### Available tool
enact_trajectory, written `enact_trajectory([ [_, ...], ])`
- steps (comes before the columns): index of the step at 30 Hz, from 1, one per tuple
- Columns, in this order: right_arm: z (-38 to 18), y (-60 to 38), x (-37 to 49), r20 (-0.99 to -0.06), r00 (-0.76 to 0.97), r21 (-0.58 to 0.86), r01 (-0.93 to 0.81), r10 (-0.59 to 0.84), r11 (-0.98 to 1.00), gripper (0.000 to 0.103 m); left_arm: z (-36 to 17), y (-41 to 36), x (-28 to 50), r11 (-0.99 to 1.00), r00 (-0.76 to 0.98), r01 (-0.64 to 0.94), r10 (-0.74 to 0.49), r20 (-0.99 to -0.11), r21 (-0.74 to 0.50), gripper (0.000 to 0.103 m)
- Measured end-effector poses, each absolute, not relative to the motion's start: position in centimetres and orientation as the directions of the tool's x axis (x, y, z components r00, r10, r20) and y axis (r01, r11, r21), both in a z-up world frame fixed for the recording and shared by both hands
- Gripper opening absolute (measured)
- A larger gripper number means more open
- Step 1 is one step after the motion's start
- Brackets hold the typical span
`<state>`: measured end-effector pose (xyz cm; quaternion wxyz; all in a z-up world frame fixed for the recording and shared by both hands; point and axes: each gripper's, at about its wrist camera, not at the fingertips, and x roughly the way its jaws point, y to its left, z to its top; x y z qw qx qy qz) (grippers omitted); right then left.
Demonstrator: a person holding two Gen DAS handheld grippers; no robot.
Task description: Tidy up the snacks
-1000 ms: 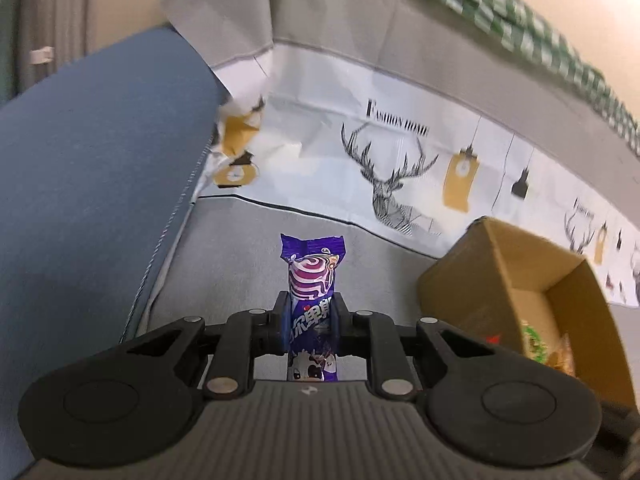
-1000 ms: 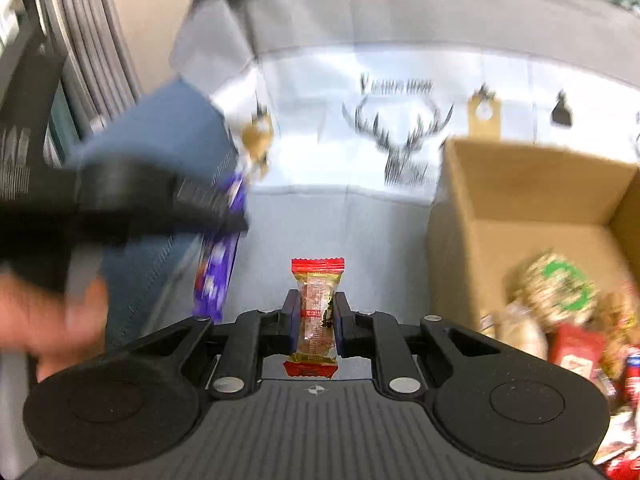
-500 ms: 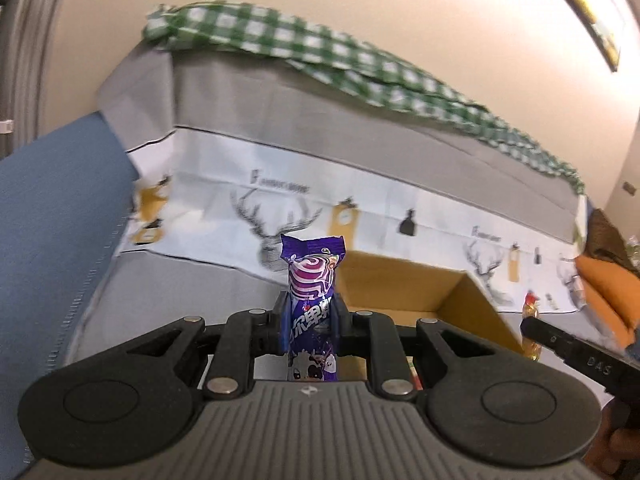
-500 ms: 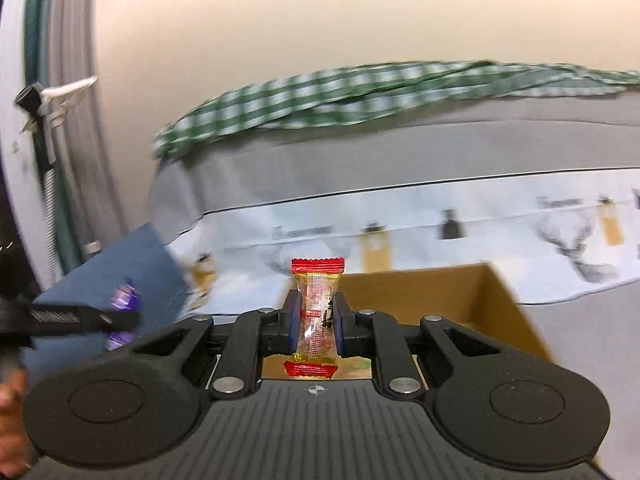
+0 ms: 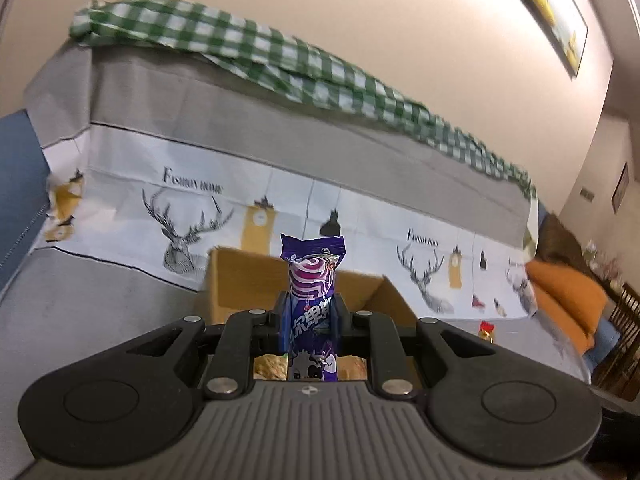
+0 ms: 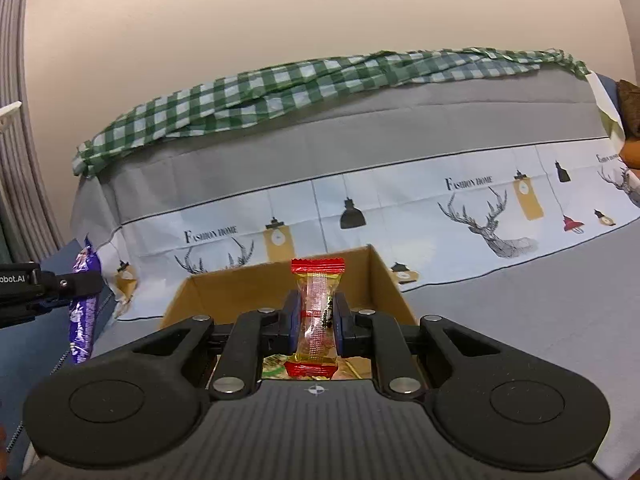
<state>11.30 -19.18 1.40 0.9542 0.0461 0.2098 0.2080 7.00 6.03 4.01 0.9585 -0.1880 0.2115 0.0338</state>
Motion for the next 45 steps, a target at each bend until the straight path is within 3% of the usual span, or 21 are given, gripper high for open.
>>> enact_trajectory([
  [16,0.4,-18.1,12.3,-0.447,0.787,0.132,-0.412,0.426,0.901,0.018,2.9,3.7,9.5,0.932,0.893,-0.08,-0.09,-0.44,-0.354,0.022],
  [17,0.2,-17.8,12.4,-0.463,0.78,0.122,-0.414,0.421,0.902,0.021,2.8,3.7,9.5,0.93,0.892,-0.072,-0.101,-0.441,-0.359,0.033],
  [19,-0.1,-17.1,12.4,-0.49,0.786,0.072,-0.394,0.377,0.916,0.056,2.9,3.8,9.3,0.932,0.895,-0.056,-0.112,-0.433,-0.357,0.051],
  [20,0.0,-17.0,12.3,-0.483,0.798,0.051,-0.384,0.36,0.922,0.078,3.1,3.7,9.0,0.936,0.899,-0.051,-0.109,-0.424,-0.349,0.063],
  [21,0.1,-17.0,12.1,-0.473,0.806,0.041,-0.383,0.355,0.923,0.085,3.2,3.7,8.7,0.941,0.905,-0.048,-0.101,-0.413,-0.335,0.072],
  [23,0.0,-17.1,12.1,-0.476,0.805,0.046,-0.38,0.355,0.924,0.088,3.5,3.9,7.9,0.948,0.916,-0.044,-0.088,-0.392,-0.315,0.081],
  [27,0.1,-17.4,11.9,-0.474,0.815,0.046,-0.356,0.334,0.933,0.1,3.7,4.1,6.3,0.96,0.931,-0.042,-0.062,-0.36,-0.275,0.087],
  [31,0.5,-18.0,11.0,-0.451,0.832,0.052,-0.339,0.324,0.94,0.102,2.9,3.7,3.2,0.977,0.951,-0.051,-0.015,-0.308,-0.206,0.091],
  [38,0.6,-19.9,8.1,-0.467,0.831,0.116,-0.281,0.302,0.953,0.102,2.7,1.4,-2.4,0.98,0.94,-0.106,0.044,-0.337,-0.17,0.094],
  [39,0.4,-20.1,7.5,-0.483,0.822,0.131,-0.275,0.303,0.953,0.102,2.6,1.0,-3.1,0.977,0.935,-0.109,0.038,-0.352,-0.182,0.103],
  [42,-0.3,-21.2,4.8,-0.472,0.821,0.133,-0.295,0.322,0.946,0.102,2.3,0.4,-4.4,0.967,0.907,-0.113,0.007,-0.42,-0.228,0.103],
  [45,-1.0,-22.2,2.6,-0.465,0.827,0.127,-0.293,0.318,0.948,0.102,1.3,-0.8,-4.9,0.971,0.865,-0.129,0.012,-0.502,-0.199,0.103],
])
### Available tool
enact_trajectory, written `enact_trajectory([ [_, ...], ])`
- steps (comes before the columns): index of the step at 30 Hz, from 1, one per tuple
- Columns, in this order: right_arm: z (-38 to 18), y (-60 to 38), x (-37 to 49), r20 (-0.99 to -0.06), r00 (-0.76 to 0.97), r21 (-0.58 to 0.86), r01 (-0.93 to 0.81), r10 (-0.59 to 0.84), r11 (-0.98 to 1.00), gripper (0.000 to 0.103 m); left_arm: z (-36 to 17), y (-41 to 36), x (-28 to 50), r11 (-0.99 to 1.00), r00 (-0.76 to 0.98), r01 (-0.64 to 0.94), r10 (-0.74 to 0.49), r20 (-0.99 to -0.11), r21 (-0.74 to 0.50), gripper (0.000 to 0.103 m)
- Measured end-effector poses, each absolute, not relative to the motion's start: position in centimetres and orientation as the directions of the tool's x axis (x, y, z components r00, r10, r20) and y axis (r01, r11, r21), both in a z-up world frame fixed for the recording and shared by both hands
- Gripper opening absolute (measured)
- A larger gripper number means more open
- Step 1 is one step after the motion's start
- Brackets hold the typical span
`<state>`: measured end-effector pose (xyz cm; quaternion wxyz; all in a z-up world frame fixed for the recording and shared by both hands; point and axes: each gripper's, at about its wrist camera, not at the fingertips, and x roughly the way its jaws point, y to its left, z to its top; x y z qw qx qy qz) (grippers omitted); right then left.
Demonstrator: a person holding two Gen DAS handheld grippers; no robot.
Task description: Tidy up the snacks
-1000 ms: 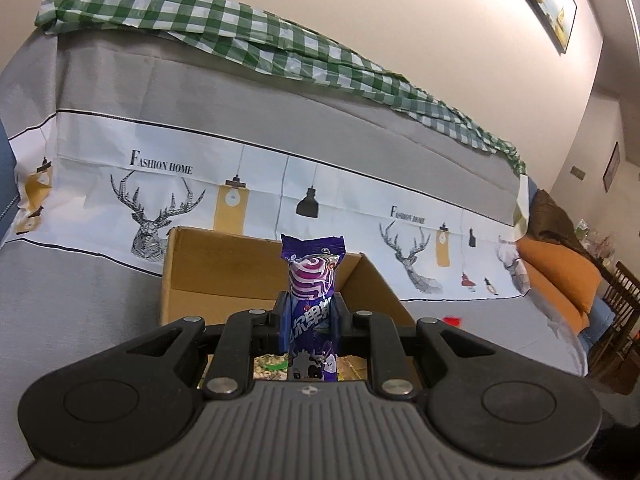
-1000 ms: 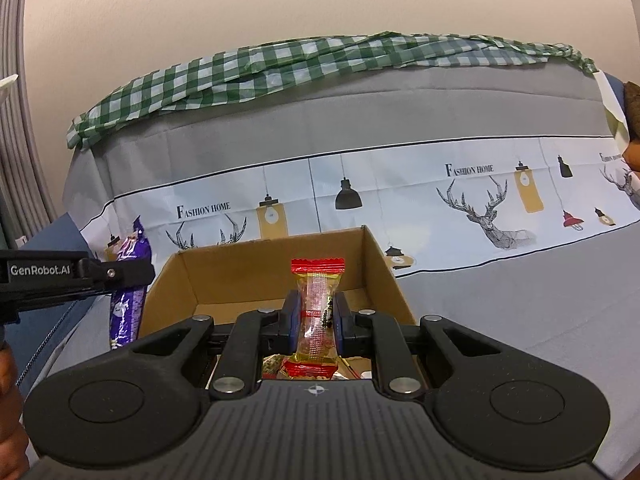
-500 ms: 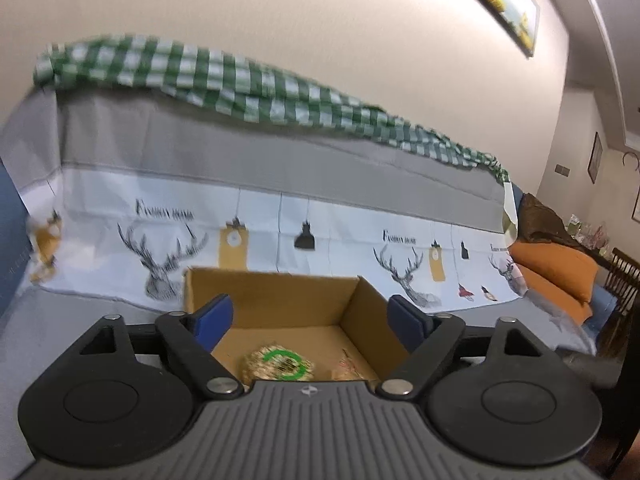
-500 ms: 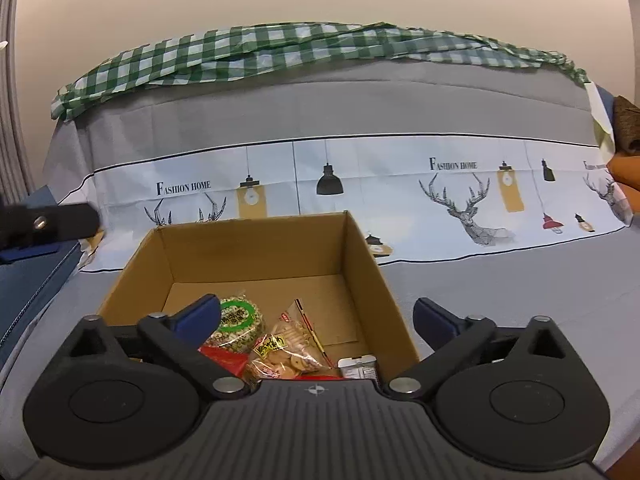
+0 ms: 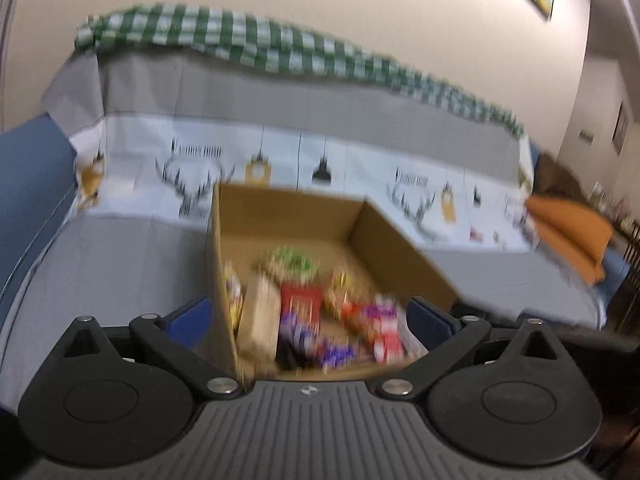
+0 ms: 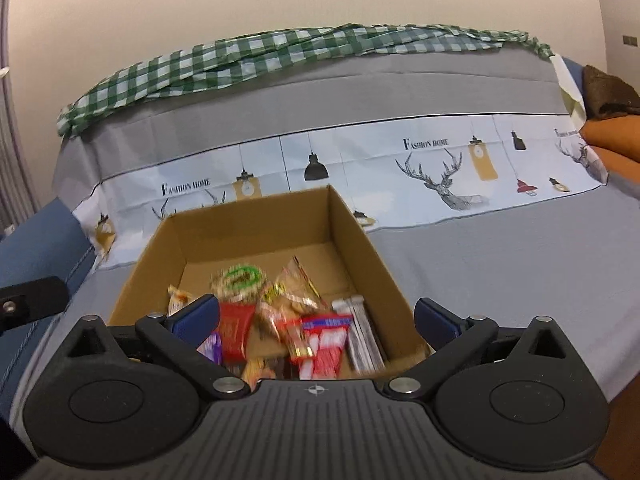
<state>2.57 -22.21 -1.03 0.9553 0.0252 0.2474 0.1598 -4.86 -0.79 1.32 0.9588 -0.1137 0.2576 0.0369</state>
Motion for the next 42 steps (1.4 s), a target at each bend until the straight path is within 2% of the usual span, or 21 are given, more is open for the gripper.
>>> enact_trajectory([
  [3,-0.6,-22.5,1.9,-0.433,0.833,0.152,-0.307,0.343,0.939,0.102,0.5,-1.1,-4.2,0.979,0.835,-0.105,-0.007,-0.551,-0.173,0.103],
  [6,-1.5,-21.8,3.0,-0.487,0.805,0.158,-0.299,0.337,0.941,0.102,0.1,-0.2,-3.6,0.972,0.824,-0.157,0.031,-0.565,-0.175,0.103],
  [10,-1.9,-21.0,3.8,-0.499,0.799,0.155,-0.3,0.336,0.941,0.102,0.0,0.5,-2.9,0.963,0.817,-0.217,0.091,-0.57,-0.158,0.103],
  [24,-2.1,-19.7,3.7,-0.496,0.79,0.137,-0.34,0.362,0.93,0.102,-0.9,-0.2,-1.9,0.974,0.795,-0.17,0.045,-0.605,-0.151,0.103],
  [42,-2.0,-19.6,3.5,-0.491,0.794,0.111,-0.351,0.359,0.93,0.102,-0.9,-0.3,-2.0,0.975,0.798,-0.152,0.024,-0.602,-0.163,0.103],
])
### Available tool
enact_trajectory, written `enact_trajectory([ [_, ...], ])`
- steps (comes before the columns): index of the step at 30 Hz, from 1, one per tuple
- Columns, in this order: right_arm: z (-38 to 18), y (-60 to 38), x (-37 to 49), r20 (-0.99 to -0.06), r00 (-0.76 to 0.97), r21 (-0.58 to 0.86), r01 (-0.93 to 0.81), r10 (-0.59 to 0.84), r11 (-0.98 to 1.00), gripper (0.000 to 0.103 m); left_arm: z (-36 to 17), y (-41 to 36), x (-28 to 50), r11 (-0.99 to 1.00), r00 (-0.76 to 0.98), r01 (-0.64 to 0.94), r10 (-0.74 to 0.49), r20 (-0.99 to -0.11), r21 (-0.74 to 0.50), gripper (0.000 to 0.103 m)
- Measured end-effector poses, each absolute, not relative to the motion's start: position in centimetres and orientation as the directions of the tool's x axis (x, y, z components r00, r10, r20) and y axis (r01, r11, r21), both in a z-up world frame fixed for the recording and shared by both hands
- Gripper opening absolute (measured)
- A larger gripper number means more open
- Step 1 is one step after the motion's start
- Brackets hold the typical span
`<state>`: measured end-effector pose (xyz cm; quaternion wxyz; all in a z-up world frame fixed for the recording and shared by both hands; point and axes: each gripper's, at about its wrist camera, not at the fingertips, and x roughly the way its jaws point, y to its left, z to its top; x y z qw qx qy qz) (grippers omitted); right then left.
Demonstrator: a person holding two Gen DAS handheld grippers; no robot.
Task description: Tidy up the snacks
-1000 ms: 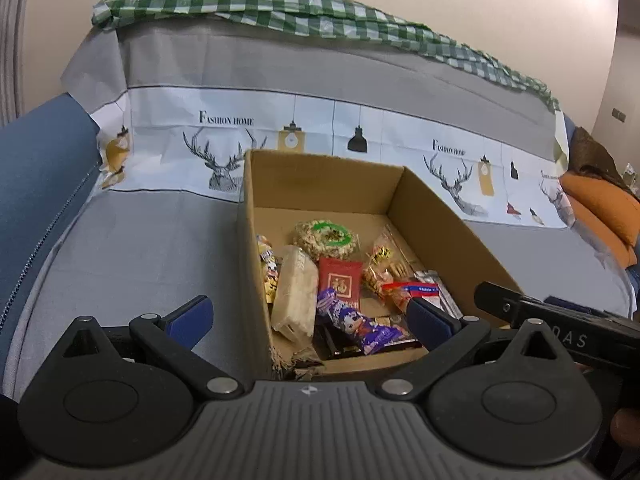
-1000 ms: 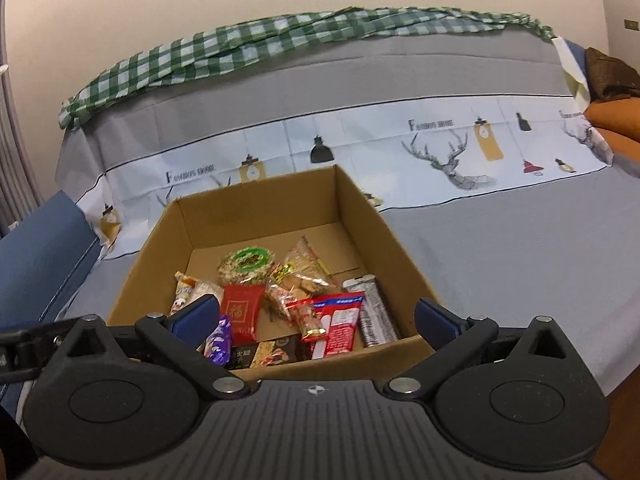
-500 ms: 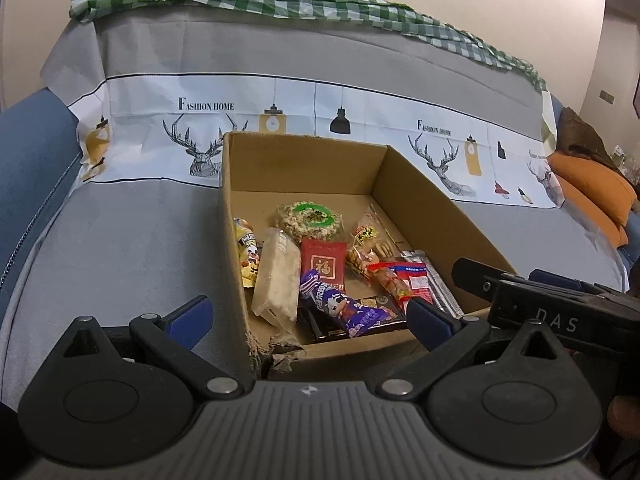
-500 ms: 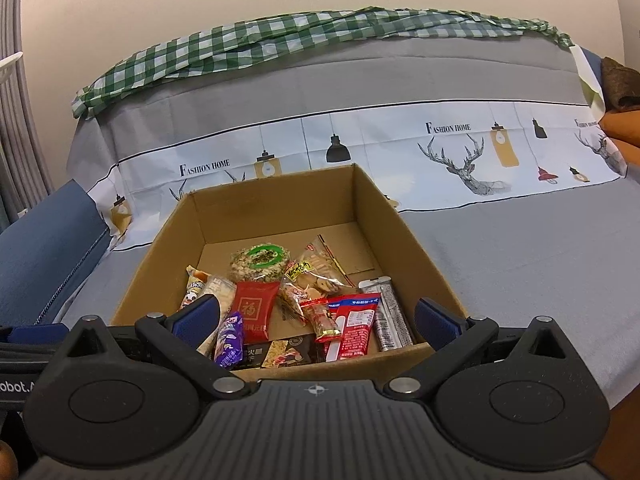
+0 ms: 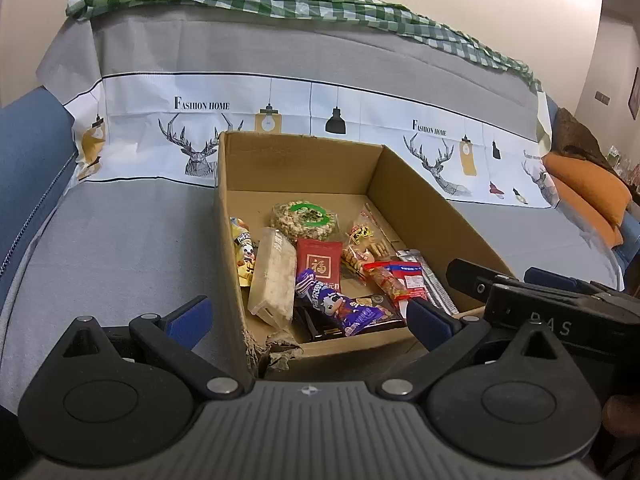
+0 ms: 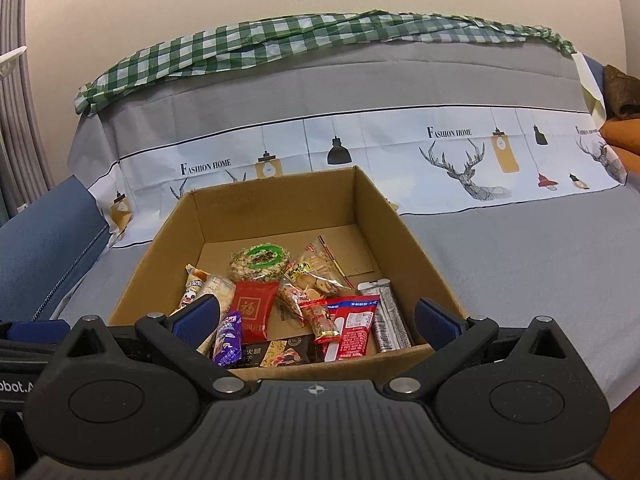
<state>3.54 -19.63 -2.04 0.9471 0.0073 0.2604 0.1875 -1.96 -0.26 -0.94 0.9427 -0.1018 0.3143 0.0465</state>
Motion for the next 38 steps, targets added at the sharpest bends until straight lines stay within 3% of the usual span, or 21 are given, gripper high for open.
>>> enact_trajectory([
  [38,-2.04,-19.79,4.3,-0.491,0.794,0.146,-0.332,0.359,0.932,0.102,-1.25,-0.21,-1.07,0.975,0.812,-0.13,0.001,-0.583,-0.18,0.103],
])
